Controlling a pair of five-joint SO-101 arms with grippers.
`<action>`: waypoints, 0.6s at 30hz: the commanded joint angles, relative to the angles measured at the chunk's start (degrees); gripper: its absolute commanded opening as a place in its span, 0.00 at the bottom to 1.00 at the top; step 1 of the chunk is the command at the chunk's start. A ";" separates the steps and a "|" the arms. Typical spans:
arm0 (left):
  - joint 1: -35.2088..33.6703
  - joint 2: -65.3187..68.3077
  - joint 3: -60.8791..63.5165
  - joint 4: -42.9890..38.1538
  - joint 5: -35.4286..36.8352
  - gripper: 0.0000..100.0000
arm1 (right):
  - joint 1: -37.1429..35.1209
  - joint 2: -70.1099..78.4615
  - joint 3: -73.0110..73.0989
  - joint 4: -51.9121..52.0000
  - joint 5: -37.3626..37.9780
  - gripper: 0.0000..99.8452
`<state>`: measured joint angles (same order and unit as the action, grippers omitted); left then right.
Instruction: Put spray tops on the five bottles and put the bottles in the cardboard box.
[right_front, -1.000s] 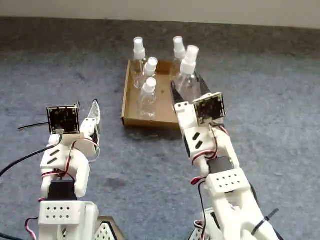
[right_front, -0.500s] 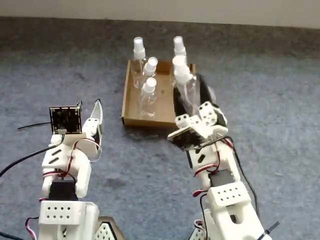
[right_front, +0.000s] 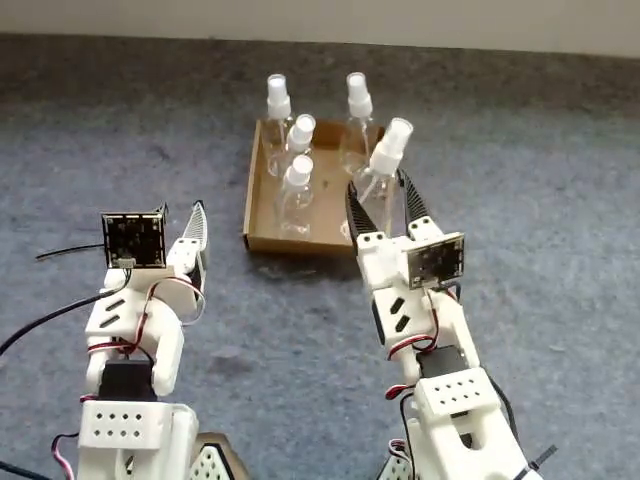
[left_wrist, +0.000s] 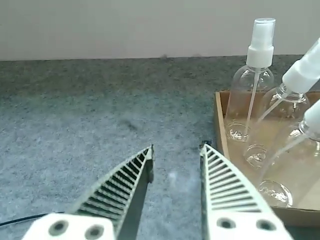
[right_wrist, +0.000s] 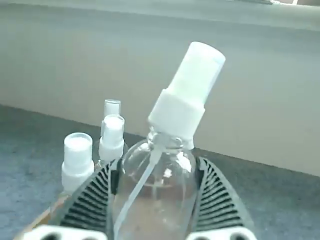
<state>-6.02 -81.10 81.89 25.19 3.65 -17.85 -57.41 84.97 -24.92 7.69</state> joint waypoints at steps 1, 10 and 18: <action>0.75 -0.75 -0.48 -1.14 0.00 0.15 | 0.57 -0.75 -2.07 -1.36 1.93 0.00; 0.75 -0.75 -0.22 -1.14 0.00 0.15 | 0.75 13.41 -14.64 -1.71 -3.25 0.00; 0.75 -0.92 0.31 -1.49 0.00 0.15 | 0.75 23.52 -17.80 -6.81 -3.16 0.00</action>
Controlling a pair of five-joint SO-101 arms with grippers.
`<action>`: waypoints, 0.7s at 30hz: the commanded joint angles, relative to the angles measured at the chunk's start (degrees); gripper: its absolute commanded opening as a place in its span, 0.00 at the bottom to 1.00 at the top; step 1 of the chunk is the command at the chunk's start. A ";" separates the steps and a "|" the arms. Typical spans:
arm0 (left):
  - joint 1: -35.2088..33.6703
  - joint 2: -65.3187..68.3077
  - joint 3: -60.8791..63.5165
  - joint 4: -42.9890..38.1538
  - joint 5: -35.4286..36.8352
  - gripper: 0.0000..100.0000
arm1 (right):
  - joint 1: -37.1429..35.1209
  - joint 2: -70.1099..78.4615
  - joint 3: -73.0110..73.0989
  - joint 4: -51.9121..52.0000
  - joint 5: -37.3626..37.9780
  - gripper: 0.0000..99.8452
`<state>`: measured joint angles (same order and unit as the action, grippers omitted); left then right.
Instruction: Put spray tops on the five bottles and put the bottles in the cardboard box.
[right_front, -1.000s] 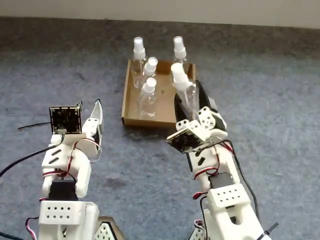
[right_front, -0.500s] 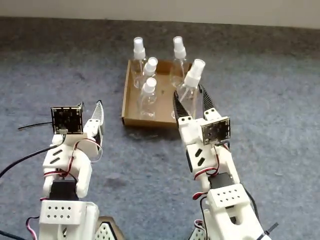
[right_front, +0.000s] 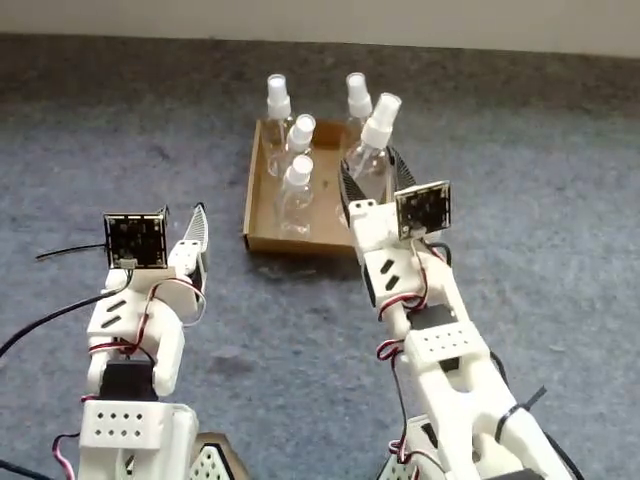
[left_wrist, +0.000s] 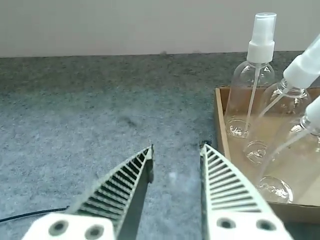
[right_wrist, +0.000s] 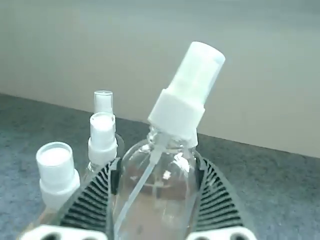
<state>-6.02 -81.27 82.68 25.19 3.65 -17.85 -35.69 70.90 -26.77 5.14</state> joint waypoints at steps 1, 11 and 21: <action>0.75 -0.75 -0.48 -1.49 0.00 0.15 | 0.75 2.95 -3.56 -8.04 -0.44 0.00; 0.75 -0.66 -0.48 -1.49 0.00 0.15 | 0.75 21.23 -3.74 -31.78 -0.26 0.00; 0.75 -0.66 -0.48 -1.49 0.00 0.15 | 0.75 31.52 -3.82 -39.87 6.15 0.00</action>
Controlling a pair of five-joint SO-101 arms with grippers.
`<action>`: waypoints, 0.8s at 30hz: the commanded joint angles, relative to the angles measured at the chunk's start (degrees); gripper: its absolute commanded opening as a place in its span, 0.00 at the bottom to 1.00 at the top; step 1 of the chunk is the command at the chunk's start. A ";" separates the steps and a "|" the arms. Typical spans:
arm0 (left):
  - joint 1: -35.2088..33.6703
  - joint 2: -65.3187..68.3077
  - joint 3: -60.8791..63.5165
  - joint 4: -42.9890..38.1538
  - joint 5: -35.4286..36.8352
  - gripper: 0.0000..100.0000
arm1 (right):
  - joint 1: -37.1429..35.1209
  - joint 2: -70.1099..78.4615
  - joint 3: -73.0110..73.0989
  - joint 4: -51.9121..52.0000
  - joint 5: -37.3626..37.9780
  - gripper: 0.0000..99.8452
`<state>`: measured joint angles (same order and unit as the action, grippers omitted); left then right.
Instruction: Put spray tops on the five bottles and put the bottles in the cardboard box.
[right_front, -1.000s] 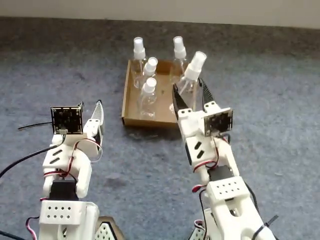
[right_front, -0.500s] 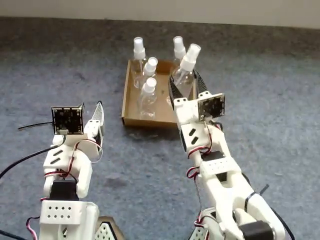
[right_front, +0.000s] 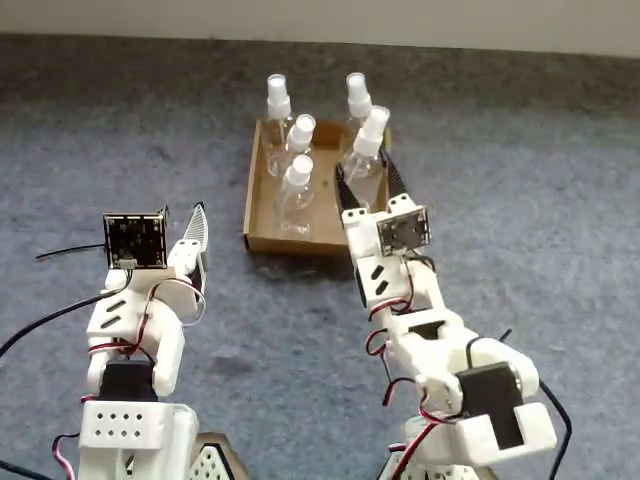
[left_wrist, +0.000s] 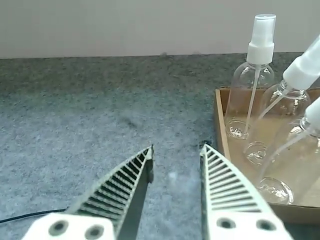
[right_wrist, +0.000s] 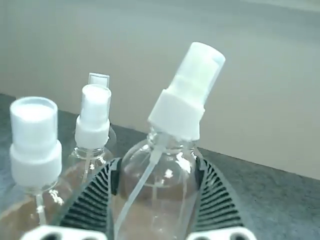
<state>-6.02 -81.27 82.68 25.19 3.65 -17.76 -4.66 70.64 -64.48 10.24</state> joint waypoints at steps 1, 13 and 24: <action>0.75 -0.66 -0.48 -1.49 0.00 0.15 | 0.66 1.19 -3.56 -2.24 1.05 0.00; 0.75 -0.66 -0.48 -1.49 0.00 0.15 | 0.31 5.76 -3.56 -2.24 1.05 0.11; 0.75 -0.66 -0.48 -1.49 0.00 0.15 | 0.31 5.76 -3.21 -2.24 1.32 0.13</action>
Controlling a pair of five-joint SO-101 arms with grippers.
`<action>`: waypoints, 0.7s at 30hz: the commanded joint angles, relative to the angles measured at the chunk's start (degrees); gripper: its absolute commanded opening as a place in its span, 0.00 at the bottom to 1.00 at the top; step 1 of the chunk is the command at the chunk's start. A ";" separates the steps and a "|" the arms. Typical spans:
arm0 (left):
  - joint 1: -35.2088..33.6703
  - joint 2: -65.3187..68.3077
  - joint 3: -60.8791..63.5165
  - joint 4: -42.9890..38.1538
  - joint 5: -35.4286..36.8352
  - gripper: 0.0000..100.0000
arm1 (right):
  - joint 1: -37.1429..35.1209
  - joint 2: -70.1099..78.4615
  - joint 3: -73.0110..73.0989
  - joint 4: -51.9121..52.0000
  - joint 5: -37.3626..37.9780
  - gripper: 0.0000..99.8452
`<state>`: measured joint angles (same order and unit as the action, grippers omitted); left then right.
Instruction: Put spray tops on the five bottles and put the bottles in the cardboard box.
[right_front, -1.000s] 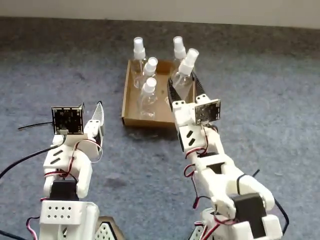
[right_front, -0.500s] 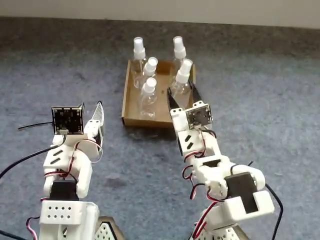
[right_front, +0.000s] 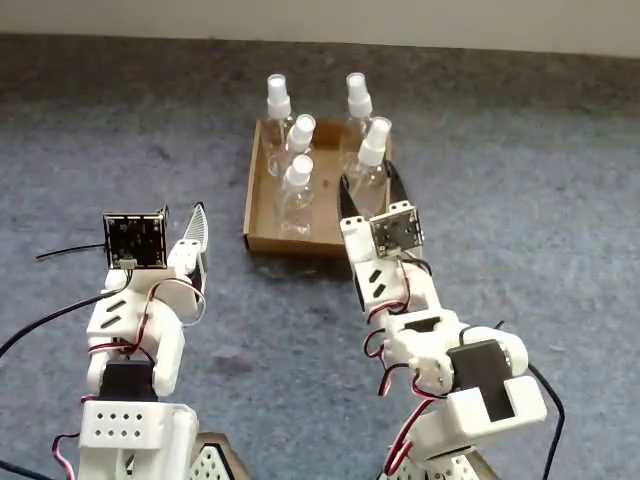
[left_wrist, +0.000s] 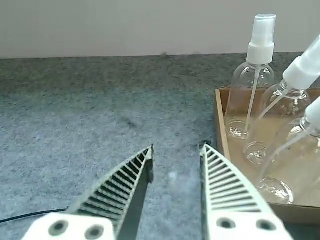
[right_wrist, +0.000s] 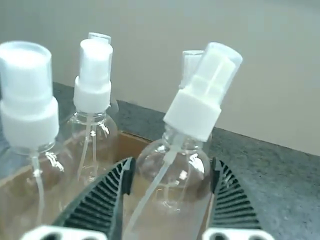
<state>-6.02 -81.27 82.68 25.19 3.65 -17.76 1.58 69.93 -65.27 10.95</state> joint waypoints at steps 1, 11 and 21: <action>0.75 -0.66 -0.48 -1.49 0.00 0.15 | 0.31 -0.48 -2.51 -1.45 0.62 0.13; 0.75 -0.66 -0.48 -1.49 0.00 0.15 | 0.31 -0.48 -2.51 -1.45 0.79 0.14; 0.75 -0.75 -0.48 -1.49 0.00 0.15 | 0.31 -0.48 -2.51 -1.27 0.70 0.19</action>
<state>-6.02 -81.27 82.68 25.19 3.65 -17.76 1.58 69.85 -65.27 10.95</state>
